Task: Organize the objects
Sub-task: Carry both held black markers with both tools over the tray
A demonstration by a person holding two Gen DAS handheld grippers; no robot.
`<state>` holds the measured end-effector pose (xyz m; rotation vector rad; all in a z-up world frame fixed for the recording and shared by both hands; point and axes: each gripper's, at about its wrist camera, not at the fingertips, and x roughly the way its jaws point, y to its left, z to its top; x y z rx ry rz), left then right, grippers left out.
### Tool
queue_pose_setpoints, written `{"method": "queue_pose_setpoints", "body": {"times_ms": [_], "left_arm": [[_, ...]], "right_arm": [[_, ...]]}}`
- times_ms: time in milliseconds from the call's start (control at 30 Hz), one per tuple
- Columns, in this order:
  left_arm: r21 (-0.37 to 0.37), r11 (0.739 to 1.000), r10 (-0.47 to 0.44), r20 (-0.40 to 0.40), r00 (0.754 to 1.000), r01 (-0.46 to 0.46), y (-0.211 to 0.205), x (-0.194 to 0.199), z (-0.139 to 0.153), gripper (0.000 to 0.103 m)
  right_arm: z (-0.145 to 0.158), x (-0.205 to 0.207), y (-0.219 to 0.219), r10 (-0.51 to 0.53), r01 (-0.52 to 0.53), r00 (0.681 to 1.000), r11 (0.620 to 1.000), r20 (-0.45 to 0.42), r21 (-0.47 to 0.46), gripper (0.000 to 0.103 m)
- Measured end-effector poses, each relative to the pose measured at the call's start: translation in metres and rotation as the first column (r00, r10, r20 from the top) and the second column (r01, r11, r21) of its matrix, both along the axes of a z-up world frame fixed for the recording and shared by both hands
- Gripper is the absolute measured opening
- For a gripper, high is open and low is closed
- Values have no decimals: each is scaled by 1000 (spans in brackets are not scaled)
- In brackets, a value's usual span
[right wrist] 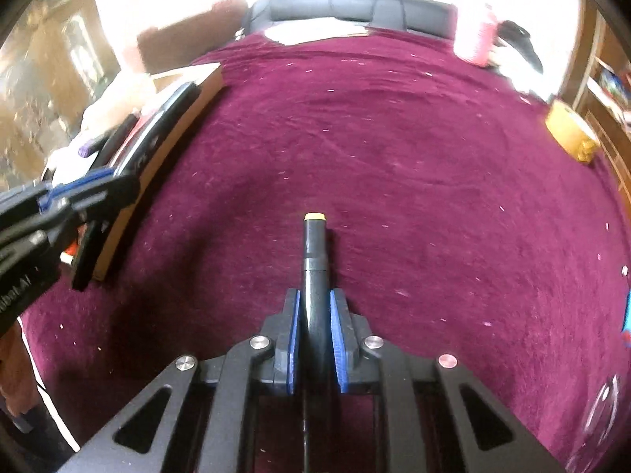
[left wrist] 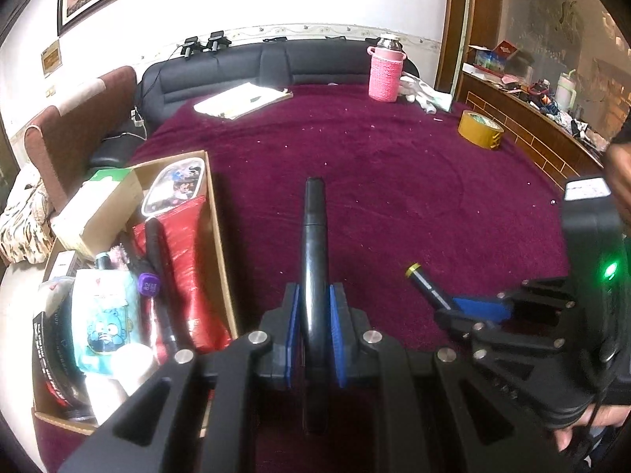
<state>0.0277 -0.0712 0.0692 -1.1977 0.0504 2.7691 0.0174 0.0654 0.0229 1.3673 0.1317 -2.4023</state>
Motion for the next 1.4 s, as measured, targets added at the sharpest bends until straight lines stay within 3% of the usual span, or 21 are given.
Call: {"method": "queue_pose_setpoints", "body": {"times_ms": [167, 333, 567, 900, 1400], "left_arm": [[-27, 1000, 10, -6, 1000, -10, 12, -3, -5, 14], [-111, 994, 13, -35, 999, -17, 34, -4, -9, 14], [-143, 990, 0, -39, 999, -5, 46, -4, -12, 14], [-93, 995, 12, -51, 999, -17, 33, 0, -2, 14], [-13, 996, 90, -108, 990, -92, -14, 13, 27, 14]], "right_arm": [[7, -3, 18, -48, 46, 999, 997, -25, -68, 16], [13, -4, 21, -55, 51, 998, 993, -35, -110, 16], [16, -3, 27, -69, 63, 997, 985, -33, -162, 16], [32, -2, 17, -48, 38, 998, 978, -46, -203, 16], [55, -8, -41, 80, -87, 996, 964, -39, -252, 16]]}}
